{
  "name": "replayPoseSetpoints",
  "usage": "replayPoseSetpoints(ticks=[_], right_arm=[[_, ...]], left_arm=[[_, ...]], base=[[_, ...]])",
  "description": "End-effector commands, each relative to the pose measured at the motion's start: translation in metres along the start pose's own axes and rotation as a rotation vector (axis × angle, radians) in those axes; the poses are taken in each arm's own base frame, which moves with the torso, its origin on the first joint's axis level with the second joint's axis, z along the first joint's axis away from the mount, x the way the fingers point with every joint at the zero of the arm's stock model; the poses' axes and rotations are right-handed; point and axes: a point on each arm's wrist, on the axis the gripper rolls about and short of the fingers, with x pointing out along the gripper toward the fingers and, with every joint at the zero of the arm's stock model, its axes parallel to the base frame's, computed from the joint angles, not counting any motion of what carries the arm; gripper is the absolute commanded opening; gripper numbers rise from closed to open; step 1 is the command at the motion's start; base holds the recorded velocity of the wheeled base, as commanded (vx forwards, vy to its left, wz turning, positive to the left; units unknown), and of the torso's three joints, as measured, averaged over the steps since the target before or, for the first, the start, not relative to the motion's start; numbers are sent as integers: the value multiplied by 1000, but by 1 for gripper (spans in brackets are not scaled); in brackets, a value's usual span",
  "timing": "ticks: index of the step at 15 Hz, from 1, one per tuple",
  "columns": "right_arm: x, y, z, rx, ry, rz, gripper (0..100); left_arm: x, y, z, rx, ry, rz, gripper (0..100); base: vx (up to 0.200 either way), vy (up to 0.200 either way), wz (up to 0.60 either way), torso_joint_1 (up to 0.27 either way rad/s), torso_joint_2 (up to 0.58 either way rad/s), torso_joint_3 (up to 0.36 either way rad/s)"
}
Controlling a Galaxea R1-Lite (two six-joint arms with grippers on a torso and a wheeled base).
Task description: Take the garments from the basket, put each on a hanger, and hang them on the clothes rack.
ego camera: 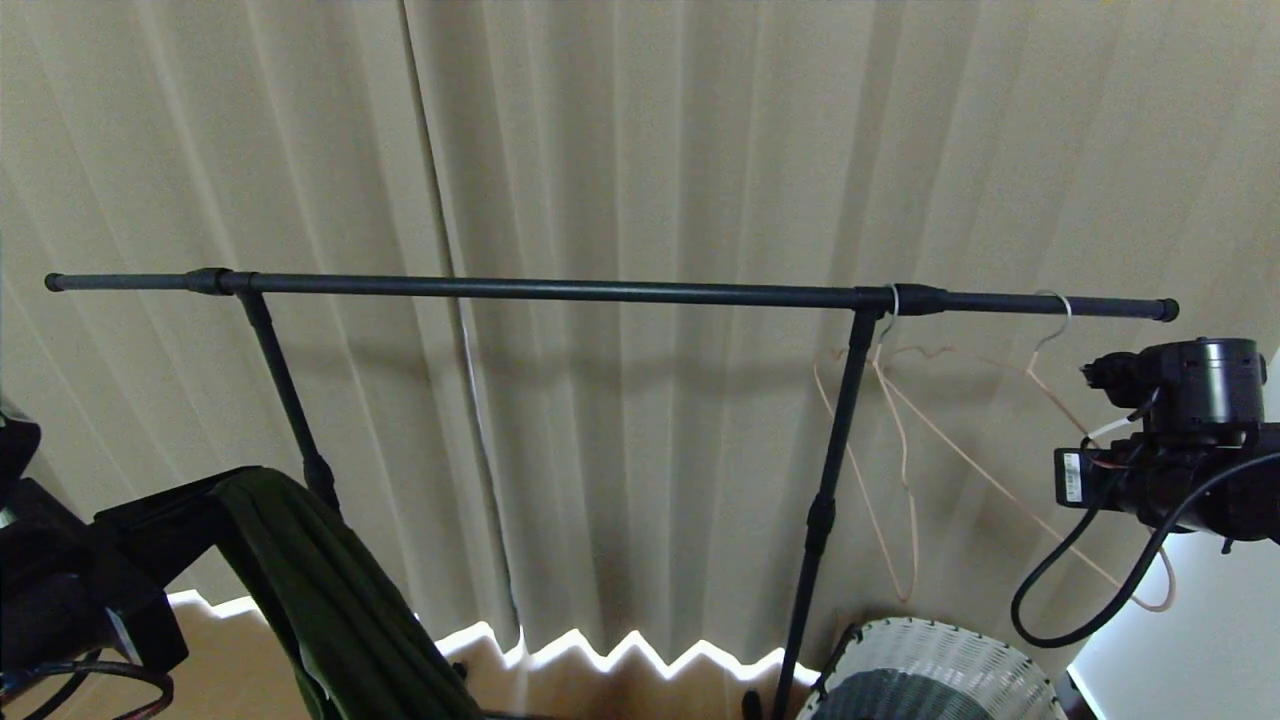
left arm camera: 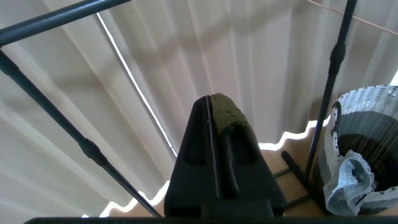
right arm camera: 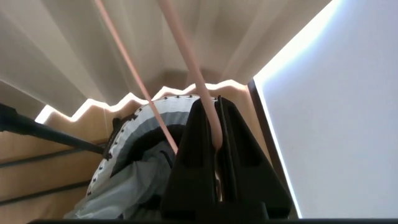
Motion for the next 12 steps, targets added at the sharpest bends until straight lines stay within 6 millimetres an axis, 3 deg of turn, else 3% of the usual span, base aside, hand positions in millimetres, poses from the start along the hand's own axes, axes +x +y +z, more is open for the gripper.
replayPoseSetpoints(ticks=[1,7,12], right_arm=[[-16,-5,7,19,-52,6,0],[-45,-16,11,49,-127,11,0],[-71,-27,-7,52,-143,14,0]], left_arm=[[0,0,0,2,-1,0,0],[-1,-1,-1,5,3,0,0],[-2,0,0,10,-17,7,0]], base=[[0,0,0,0,0,0],[0,0,0,0,0,0],[0,0,0,0,0,0]])
